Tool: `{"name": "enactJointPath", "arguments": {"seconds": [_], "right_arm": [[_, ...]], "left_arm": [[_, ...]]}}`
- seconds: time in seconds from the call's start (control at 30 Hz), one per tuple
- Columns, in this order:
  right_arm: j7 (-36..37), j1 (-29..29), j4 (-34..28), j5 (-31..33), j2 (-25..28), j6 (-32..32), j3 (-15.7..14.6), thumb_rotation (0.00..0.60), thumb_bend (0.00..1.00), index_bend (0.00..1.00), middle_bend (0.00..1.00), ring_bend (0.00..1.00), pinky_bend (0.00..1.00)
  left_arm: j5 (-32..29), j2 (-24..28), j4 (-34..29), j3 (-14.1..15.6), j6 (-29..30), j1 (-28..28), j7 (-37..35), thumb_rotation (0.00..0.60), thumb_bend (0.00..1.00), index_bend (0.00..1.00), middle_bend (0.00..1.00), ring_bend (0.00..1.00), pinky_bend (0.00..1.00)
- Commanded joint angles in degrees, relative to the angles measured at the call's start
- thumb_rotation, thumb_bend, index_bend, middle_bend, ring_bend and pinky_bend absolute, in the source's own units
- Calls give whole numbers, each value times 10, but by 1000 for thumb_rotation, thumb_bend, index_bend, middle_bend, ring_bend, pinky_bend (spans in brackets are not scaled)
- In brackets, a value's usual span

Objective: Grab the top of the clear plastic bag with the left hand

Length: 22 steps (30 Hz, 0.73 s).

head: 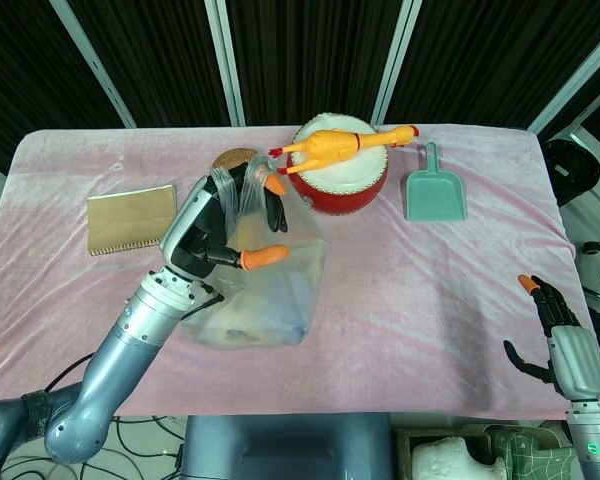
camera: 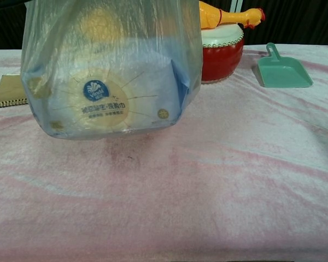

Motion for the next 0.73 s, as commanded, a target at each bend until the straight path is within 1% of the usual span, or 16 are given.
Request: {"name": "enactJointPath", "arguments": {"seconds": [0.03, 0.1, 0.17, 0.23, 0.27, 0.47, 0.73], "right_arm": [[0, 0, 0, 0, 0, 0, 0, 600, 291, 0, 0, 0, 182], [0, 0, 0, 1, 0, -1, 0, 600, 291, 0, 0, 0, 182], [0, 0, 0, 0, 0, 0, 0, 600, 291, 0, 0, 0, 182], [0, 0, 0, 1, 1, -1, 0, 600, 291, 0, 0, 0, 181], [0, 0, 0, 1, 1, -1, 0, 600, 291, 0, 0, 0, 181], [-1, 0, 0, 1, 1, -1, 0, 600, 290, 0, 0, 0, 182], [-1, 0, -1, 1, 1, -1, 0, 600, 291, 0, 0, 0, 182]], "left_arm": [[-13, -4, -10, -6, 12, 0, 4, 600, 1, 547, 795, 662, 648], [-31, -10, -17, -14, 34, -1, 13, 600, 14, 608, 861, 726, 700], [-42, -15, -25, -16, 51, -3, 27, 600, 68, 683, 932, 800, 761], [-51, -19, -29, -17, 63, -5, 40, 600, 117, 727, 971, 841, 797], [-54, -21, -31, -18, 69, -6, 47, 600, 132, 738, 980, 850, 806], [-65, -24, -39, -23, 84, -9, 67, 600, 145, 776, 1000, 875, 827], [-78, -11, -52, -42, 81, -12, 86, 600, 145, 789, 1000, 880, 833]]}}
